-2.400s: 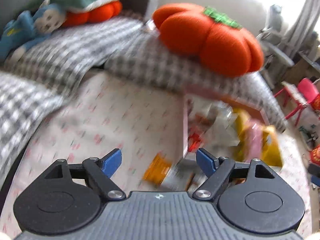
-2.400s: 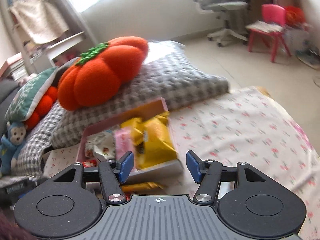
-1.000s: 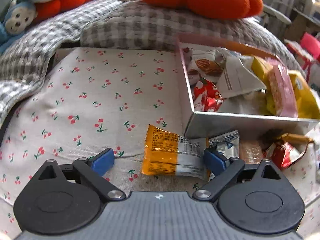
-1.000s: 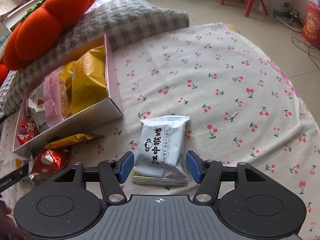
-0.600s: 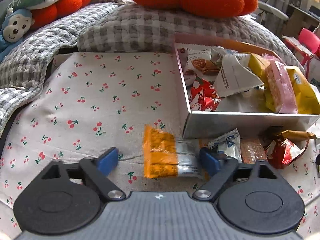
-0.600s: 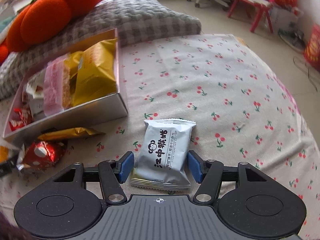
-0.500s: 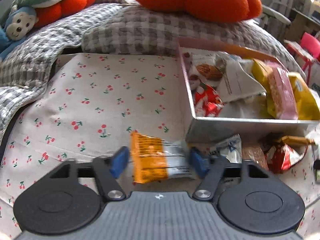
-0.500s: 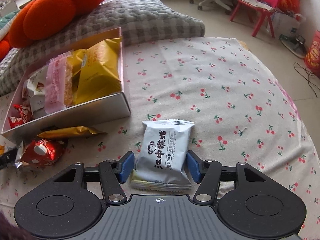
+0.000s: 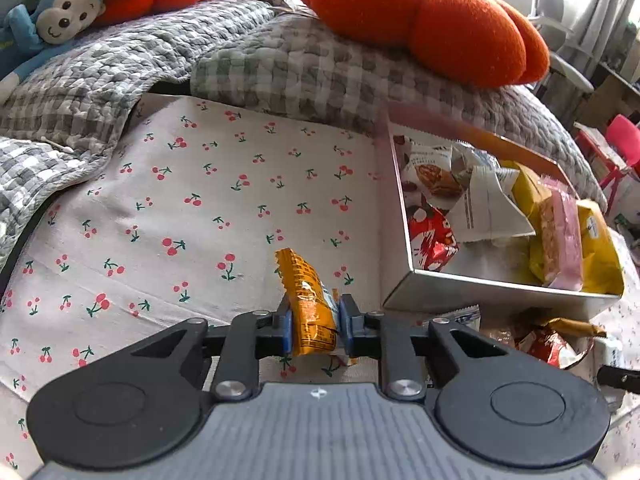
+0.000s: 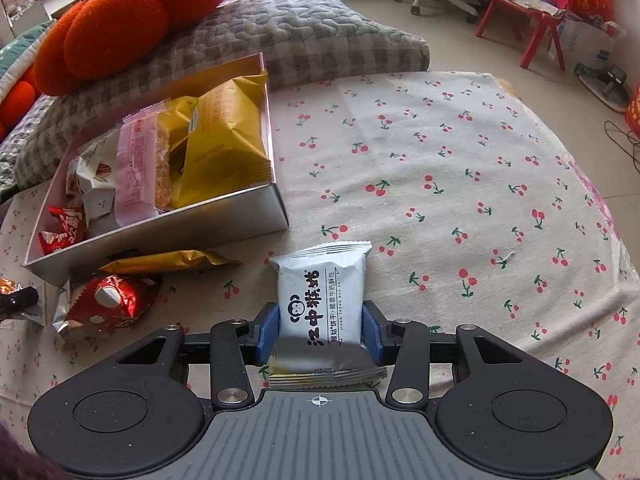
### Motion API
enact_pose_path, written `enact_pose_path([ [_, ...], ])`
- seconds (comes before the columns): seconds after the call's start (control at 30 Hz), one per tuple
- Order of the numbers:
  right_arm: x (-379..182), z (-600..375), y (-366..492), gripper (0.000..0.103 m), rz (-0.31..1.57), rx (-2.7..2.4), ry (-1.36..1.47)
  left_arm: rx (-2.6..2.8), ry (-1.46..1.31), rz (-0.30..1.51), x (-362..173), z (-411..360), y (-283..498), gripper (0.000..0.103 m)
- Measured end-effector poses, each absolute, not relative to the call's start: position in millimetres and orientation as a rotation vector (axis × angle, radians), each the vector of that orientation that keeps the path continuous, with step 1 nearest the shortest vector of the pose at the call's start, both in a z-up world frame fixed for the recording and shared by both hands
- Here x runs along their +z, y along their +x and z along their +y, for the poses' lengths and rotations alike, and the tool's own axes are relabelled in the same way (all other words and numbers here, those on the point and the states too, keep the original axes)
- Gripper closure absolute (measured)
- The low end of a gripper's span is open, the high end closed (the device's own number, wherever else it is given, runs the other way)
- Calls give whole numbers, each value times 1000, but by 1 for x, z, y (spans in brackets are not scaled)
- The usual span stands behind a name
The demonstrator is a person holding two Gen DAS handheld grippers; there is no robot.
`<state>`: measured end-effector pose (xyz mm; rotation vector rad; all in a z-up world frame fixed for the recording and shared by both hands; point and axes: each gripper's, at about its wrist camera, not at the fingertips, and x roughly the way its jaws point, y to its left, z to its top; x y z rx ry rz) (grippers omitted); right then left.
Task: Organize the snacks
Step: 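Grasp the orange bar with the left tool while the right tool grasps the white biscuit pack, then carry the orange bar and white biscuit pack over the pink box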
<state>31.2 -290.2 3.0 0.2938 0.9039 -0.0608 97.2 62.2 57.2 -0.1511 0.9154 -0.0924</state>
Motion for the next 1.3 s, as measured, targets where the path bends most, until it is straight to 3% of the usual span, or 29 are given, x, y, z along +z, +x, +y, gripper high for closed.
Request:
enact_pose_path([
  [0.17,4,-291,30,61,905,-53,308,-93,-184,909,63,69,96,92],
  [0.87,17,-295,12,61,882,-6,391,-104,-264,867,89,84,69,92],
  [1.3,34,-302,-1,61,817,27,436,-146,-159,867,95,56,59,92],
])
